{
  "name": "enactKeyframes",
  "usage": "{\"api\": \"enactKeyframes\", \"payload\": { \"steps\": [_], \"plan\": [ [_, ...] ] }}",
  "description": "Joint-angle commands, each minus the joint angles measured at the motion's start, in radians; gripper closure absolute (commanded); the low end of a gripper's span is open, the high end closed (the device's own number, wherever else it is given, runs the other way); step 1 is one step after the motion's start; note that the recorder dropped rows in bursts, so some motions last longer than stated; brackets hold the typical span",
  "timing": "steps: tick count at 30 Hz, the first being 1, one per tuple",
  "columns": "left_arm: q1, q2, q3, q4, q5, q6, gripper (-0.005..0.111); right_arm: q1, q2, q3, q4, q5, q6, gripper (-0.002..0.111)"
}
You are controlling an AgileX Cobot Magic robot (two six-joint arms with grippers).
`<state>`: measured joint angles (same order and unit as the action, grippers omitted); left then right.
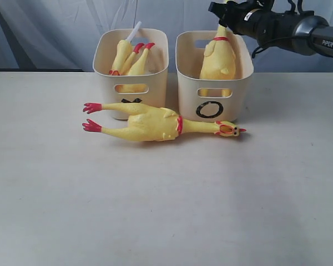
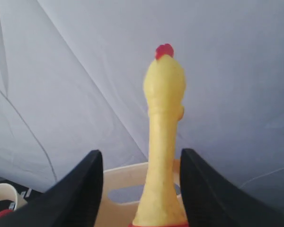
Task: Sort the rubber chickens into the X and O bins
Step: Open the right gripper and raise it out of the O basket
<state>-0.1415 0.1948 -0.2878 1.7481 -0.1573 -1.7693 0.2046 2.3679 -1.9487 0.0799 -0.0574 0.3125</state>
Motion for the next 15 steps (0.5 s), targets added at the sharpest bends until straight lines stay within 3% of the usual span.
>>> {"api": "enactKeyframes", "payload": {
  "steps": [1, 15],
  "plan": [
    [0.001, -0.009, -0.003, -0.004, -0.003, 0.001, 0.106, -0.005, -0.001, -0.002, -0.012, -0.019, -0.007, 0.059],
    [0.001, -0.009, -0.003, -0.004, -0.001, 0.001, 0.106, -0.005, -0.056, -0.002, -0.012, 0.095, -0.007, 0.059]
  ]
}}
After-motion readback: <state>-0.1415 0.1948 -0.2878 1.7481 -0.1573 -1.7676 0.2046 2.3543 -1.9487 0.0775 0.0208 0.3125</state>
